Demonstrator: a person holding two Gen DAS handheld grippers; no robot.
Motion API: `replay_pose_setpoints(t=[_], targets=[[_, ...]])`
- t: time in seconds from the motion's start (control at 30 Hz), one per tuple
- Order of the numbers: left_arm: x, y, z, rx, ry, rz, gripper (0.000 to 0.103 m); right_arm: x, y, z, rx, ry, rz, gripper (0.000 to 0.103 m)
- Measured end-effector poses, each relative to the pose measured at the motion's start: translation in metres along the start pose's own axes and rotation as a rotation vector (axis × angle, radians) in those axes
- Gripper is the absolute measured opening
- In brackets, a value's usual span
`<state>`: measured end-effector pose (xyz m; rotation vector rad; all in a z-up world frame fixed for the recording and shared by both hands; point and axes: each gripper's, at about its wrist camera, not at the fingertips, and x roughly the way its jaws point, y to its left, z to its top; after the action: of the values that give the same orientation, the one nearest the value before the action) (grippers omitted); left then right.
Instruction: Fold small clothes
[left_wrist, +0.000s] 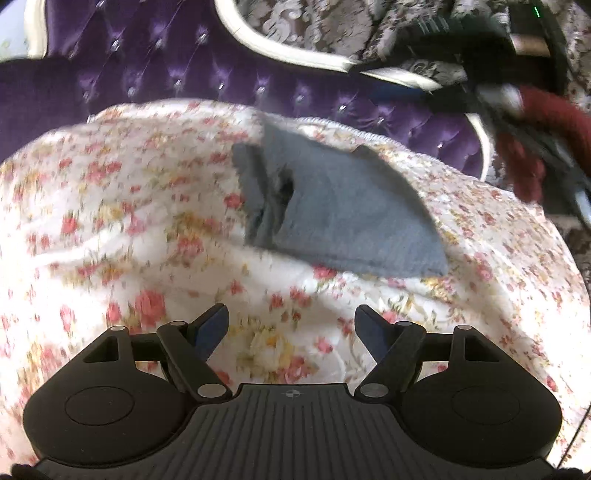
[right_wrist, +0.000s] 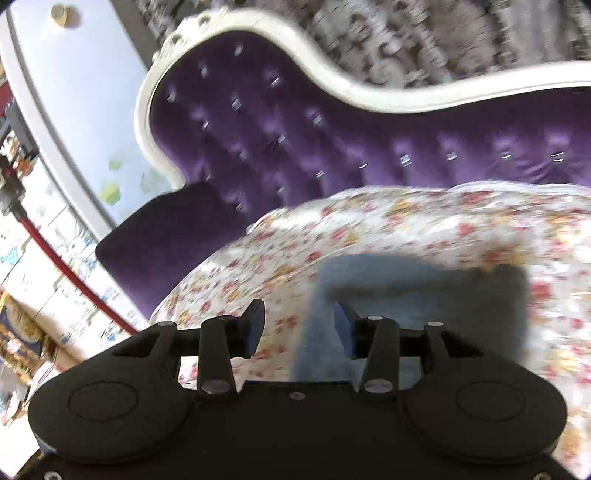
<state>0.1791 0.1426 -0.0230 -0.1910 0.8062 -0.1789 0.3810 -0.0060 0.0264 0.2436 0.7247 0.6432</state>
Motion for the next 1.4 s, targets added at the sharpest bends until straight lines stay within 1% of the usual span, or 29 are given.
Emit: replay_pose_setpoints(t=[0.1, 0.2, 0.3, 0.37, 0.43, 0.53, 0.6, 0.67, 0.77, 0.8, 0.83, 0.87, 0.93, 1.0, 1.07, 1.1, 1.13, 1.17, 1.2, 1.23, 1.27, 1.3, 1.33, 1.4], targets=[[-0.003, -0.001, 0.018, 0.038, -0.023, -0.010, 0.074, -0.016, -0.018, -0.012, 0.023, -0.022, -0.069, 0.053], [-0.002, 0.001, 0.041, 0.052, -0.054, -0.021, 0.074, -0.024, -0.030, -0.030, 0.022, -0.020, -0.122, 0.053], [0.007, 0.011, 0.073, 0.018, -0.077, -0.052, 0.074, -0.028, -0.029, -0.051, -0.010, -0.025, -0.155, 0.053], [0.019, 0.018, 0.093, -0.012, -0.072, -0.056, 0.074, -0.033, -0.025, -0.065, -0.047, -0.028, -0.163, 0.053], [0.035, 0.026, 0.110, -0.057, -0.067, -0.081, 0.074, -0.037, -0.020, -0.077, -0.088, -0.034, -0.165, 0.053], [0.062, 0.038, 0.130, -0.139, -0.022, -0.100, 0.074, -0.035, -0.008, -0.090, -0.157, -0.041, -0.156, 0.053], [0.078, 0.043, 0.138, -0.164, 0.002, -0.097, 0.074, -0.036, -0.001, -0.098, -0.204, -0.048, -0.148, 0.054], [0.096, 0.045, 0.143, -0.170, 0.045, -0.100, 0.074, -0.034, 0.010, -0.106, -0.261, -0.051, -0.145, 0.055], [0.117, 0.048, 0.146, -0.180, 0.095, -0.082, 0.074, -0.026, 0.027, -0.118, -0.369, -0.040, -0.139, 0.056], [0.123, 0.049, 0.146, -0.177, 0.107, -0.084, 0.074, -0.022, 0.036, -0.124, -0.420, -0.039, -0.141, 0.059], [0.129, 0.050, 0.147, -0.174, 0.120, -0.090, 0.074, -0.019, 0.043, -0.129, -0.464, -0.040, -0.145, 0.063], [0.134, 0.050, 0.147, -0.172, 0.128, -0.100, 0.074, -0.015, 0.050, -0.133, -0.507, -0.044, -0.148, 0.064], [0.143, 0.050, 0.150, -0.169, 0.146, -0.124, 0.073, -0.007, 0.064, -0.141, -0.594, -0.049, -0.151, 0.066], [0.151, 0.050, 0.151, -0.170, 0.158, -0.134, 0.072, 0.004, 0.077, -0.150, -0.686, -0.045, -0.175, 0.066], [0.156, 0.049, 0.152, -0.172, 0.153, -0.126, 0.055, 0.015, 0.085, -0.158, -0.764, -0.041, -0.196, 0.066], [0.157, 0.048, 0.153, -0.164, 0.148, -0.138, 0.039, 0.020, 0.088, -0.162, -0.802, -0.038, -0.204, 0.066], [0.158, 0.047, 0.154, -0.159, 0.144, -0.146, 0.027, 0.025, 0.091, -0.165, -0.842, -0.039, -0.224, 0.065], [0.158, 0.046, 0.156, -0.154, 0.135, -0.148, 0.019, 0.030, 0.093, -0.167, -0.871, -0.036, -0.249, 0.064], [0.157, 0.044, 0.159, -0.140, 0.127, -0.146, 0.014, 0.035, 0.094, -0.168, -0.891, -0.030, -0.270, 0.062], [0.156, 0.041, 0.162, -0.115, 0.122, -0.143, 0.012, 0.039, 0.094, -0.167, -0.904, -0.025, -0.283, 0.048], [0.154, 0.038, 0.165, -0.083, 0.109, -0.142, 0.009, 0.042, 0.093, -0.165, -0.907, -0.018, -0.291, 0.032], [0.151, 0.033, 0.170, -0.043, 0.094, -0.132, 0.008, 0.043, 0.092, -0.162, -0.894, -0.012, -0.295, 0.009], [0.147, 0.029, 0.174, -0.007, 0.075, -0.120, 0.007, 0.042, 0.091, -0.157, -0.860, -0.020, -0.296, 0.011], [0.140, 0.026, 0.182, 0.028, 0.038, -0.114, 0.007, 0.033, 0.088, -0.144, -0.774, -0.080, -0.285, 0.011]])
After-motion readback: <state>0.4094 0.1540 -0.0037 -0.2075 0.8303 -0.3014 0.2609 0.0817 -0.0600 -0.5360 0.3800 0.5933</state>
